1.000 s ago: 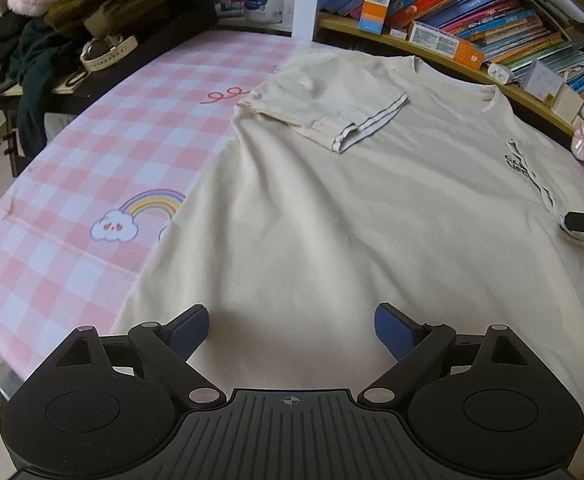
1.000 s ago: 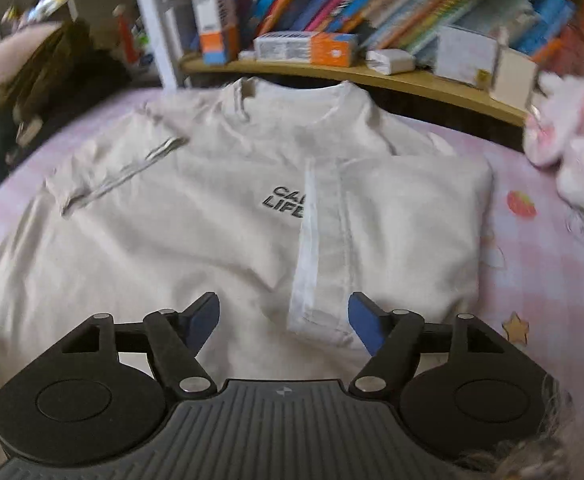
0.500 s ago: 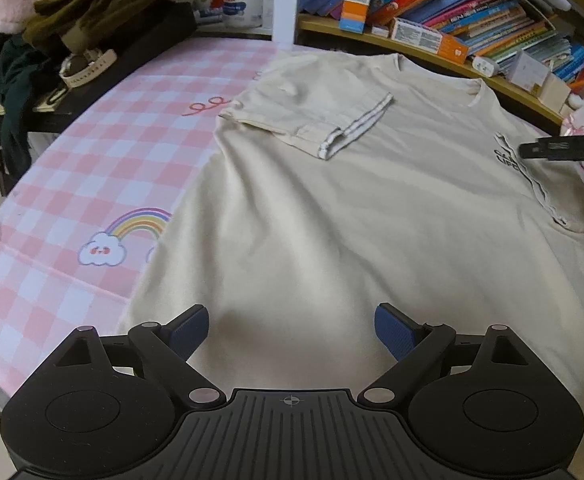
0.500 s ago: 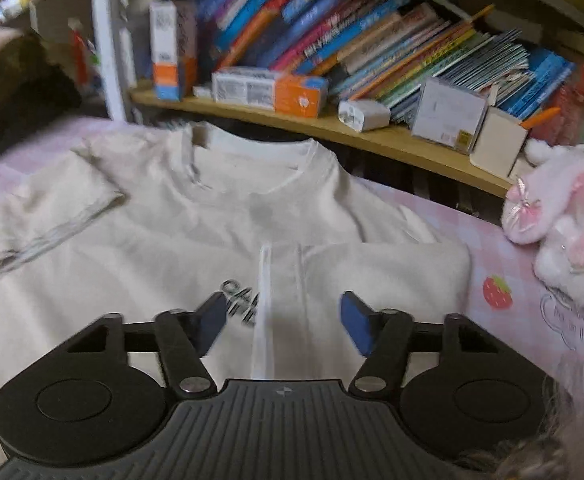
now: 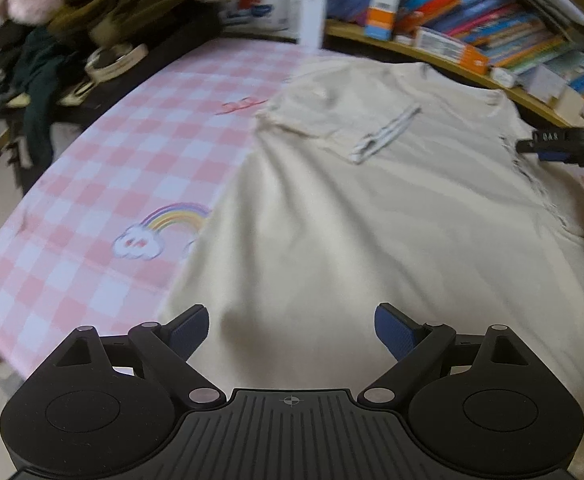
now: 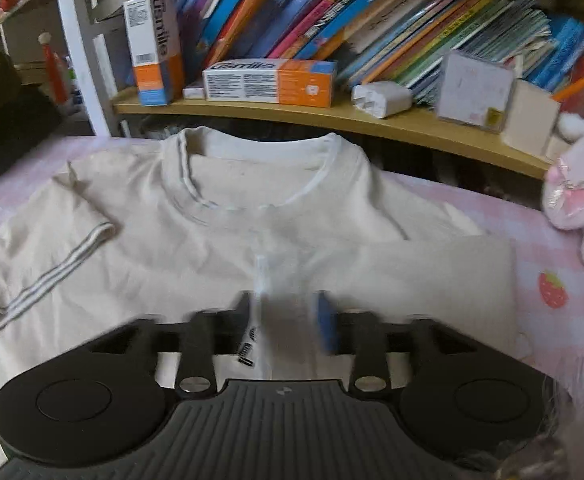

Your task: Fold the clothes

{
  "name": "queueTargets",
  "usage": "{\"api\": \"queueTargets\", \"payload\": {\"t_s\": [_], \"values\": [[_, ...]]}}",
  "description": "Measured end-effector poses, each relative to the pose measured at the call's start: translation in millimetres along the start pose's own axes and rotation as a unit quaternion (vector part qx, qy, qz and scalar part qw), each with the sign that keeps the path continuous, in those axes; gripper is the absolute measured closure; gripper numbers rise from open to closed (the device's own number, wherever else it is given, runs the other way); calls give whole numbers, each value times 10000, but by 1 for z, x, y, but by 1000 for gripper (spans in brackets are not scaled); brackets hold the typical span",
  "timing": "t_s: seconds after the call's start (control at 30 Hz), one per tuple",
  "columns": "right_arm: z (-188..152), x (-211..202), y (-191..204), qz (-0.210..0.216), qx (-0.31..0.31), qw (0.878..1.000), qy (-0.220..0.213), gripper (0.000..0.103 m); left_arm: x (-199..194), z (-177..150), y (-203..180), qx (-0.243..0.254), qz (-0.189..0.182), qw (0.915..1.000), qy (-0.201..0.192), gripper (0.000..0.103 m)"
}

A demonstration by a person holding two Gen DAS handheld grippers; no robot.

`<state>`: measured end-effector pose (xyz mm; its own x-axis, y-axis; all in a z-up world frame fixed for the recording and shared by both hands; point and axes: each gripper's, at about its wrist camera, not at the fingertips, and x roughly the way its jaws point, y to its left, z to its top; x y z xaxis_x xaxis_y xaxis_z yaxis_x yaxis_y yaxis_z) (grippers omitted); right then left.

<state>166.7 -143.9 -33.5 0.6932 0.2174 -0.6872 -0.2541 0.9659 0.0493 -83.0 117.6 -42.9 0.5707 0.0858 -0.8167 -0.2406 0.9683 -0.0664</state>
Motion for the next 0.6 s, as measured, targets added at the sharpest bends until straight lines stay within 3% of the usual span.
{"api": "queueTargets", "payload": {"t_s": [0.17,0.3,0.4,0.53,0.6], "values": [[-22,-53,-10,377,238,9989,-174,57,2,2,-10,25,-133,9999,-52,11],[-65,-96,-23,52,43,9999,-95,56,5,3,-18,-46,-213,9998,-49,11],[-87,-116,-47,-370,338,9986,-142,58,6,3,-31,27,-315,9995,-37,11],[-97,-121,-77,-583,841,9947,-33,74,3,3,-52,270,-431,9986,-113,11],[-97,-120,-83,-530,959,9940,-41,74,1,2,-60,340,-452,9983,-147,11]]}}
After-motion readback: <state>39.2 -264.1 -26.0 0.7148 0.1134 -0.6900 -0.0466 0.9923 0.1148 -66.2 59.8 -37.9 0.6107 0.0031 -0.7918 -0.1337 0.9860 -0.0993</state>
